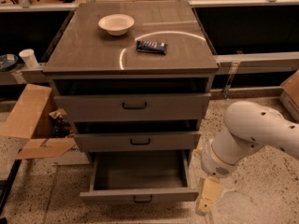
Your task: Close bottom drawer
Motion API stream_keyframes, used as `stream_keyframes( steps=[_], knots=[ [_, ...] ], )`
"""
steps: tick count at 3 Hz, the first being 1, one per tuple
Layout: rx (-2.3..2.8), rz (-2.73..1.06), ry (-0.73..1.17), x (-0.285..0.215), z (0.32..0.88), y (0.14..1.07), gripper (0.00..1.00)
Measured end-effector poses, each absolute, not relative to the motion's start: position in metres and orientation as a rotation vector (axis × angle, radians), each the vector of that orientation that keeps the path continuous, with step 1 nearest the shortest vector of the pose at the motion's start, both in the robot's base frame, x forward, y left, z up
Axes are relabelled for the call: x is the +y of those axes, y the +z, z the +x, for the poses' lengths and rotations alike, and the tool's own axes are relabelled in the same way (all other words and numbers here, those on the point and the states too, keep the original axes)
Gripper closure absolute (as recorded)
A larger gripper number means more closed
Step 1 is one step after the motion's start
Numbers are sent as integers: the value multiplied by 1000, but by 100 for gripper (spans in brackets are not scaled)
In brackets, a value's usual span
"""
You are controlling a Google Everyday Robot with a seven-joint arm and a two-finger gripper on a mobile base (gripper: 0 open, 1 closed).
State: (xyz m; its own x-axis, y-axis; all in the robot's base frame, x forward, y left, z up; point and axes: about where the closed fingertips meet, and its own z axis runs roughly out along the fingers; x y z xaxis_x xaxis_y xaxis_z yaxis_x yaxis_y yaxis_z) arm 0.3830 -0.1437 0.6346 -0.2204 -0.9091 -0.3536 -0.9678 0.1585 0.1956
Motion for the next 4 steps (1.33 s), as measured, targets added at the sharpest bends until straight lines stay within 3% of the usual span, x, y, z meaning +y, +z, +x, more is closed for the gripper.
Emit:
stream_keyframes(
  steps=[4],
  knots=[
    [2295,-1874,893,-170,396,415,0]
  ],
)
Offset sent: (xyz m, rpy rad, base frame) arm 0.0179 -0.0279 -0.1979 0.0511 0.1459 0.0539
